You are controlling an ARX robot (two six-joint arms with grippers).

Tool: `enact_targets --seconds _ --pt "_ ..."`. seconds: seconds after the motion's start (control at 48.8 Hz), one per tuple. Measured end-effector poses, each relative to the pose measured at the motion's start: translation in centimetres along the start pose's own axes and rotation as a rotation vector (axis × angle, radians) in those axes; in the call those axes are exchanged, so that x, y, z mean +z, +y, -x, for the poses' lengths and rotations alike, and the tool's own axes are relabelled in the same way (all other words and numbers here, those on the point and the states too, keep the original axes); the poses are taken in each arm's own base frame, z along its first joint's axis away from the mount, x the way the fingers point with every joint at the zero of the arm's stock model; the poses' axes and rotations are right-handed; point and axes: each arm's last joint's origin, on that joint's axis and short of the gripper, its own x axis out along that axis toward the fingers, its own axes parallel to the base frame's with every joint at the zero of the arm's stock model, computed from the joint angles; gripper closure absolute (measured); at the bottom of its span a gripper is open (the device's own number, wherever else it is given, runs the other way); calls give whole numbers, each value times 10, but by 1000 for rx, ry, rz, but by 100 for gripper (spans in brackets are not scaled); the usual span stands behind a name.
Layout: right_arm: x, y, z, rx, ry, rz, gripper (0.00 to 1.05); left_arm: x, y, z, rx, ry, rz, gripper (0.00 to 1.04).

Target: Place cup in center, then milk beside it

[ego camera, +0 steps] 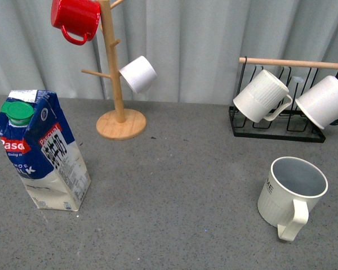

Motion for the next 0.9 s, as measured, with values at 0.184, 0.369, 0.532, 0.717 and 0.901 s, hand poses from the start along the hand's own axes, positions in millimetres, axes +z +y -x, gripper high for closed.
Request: enact_targets --seconds 0.184,0.369,0.532,0.717,0.901 --pt "17 -6 -41 63 185 -50 9 0 0 0 0 0 0 7" --pt "18 -6 -83 93 371 -84 9 0 0 0 0 0 0 7" --pt "16 -1 -121 114 494 -120 9 0 0 0 0 0 0 7" --pt "9 10 -158 125 613 -177 9 0 0 0 0 0 0 7" --pt "5 17 -181 109 681 -204 9 0 0 0 0 0 0 7"
